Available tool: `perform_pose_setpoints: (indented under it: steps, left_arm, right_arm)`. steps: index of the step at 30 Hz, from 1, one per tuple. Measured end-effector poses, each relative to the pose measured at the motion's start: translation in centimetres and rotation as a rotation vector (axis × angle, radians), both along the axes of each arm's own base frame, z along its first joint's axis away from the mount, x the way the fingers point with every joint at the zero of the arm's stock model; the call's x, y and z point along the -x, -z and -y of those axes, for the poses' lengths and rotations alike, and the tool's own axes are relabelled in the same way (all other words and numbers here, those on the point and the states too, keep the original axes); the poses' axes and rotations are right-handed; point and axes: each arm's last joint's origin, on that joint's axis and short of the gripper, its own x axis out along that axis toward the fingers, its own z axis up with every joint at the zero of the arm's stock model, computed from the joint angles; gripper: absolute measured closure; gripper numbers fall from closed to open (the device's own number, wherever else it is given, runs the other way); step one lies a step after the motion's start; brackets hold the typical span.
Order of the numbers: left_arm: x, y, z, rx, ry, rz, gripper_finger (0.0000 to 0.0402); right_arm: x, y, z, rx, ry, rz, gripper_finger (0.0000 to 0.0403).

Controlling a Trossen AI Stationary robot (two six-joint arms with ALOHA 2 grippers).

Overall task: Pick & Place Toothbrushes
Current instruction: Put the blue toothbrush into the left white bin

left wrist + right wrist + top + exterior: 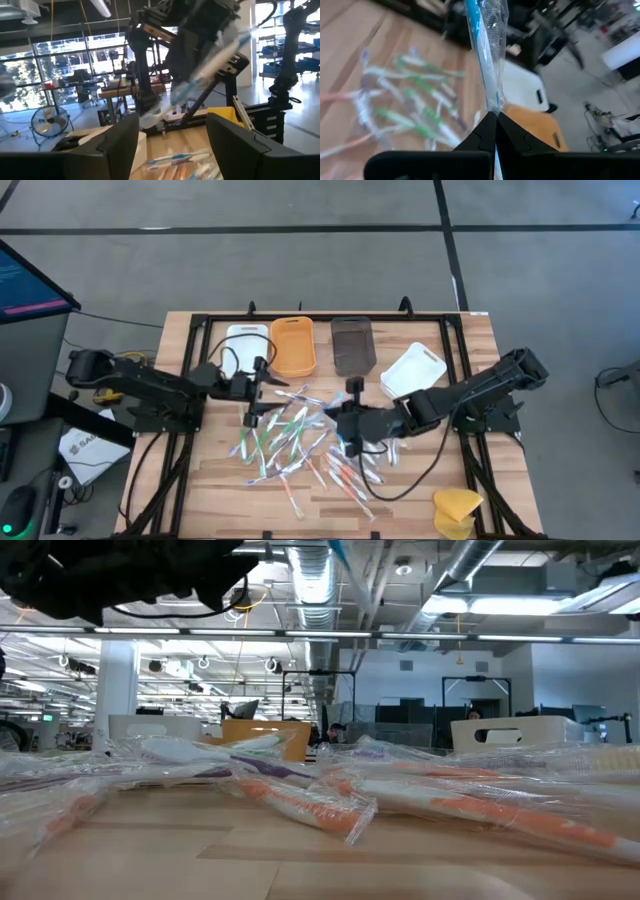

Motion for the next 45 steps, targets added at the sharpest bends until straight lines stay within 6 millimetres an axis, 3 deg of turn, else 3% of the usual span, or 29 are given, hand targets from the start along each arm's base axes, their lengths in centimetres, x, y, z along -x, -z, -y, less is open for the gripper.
perform_pose_setpoints:
  steps: [13,22,34,45]
  left_arm:
    - [-2.5,-1.7,0.4,-0.037,-0.05,0.037,0.018]
    - [-3.7,-2.9,0.2,-0.027,-0.093,0.065,0.0179]
    - [-4.9,-4.4,0.3,-0.027,-0.084,0.099,0.0183]
    - [-7.0,-3.9,0.3,-0.026,-0.092,0.063,0.0183]
  right_arm:
    - [-1.7,-0.8,3.7,-0.052,0.054,0.091,0.0403]
    - [-2.1,-1.0,5.0,-0.056,0.047,0.105,0.0403]
    - [-2.3,-1.0,5.8,-0.054,0.068,0.105,0.0403]
    - [-2.2,-0.8,5.8,-0.048,0.068,0.077,0.0403]
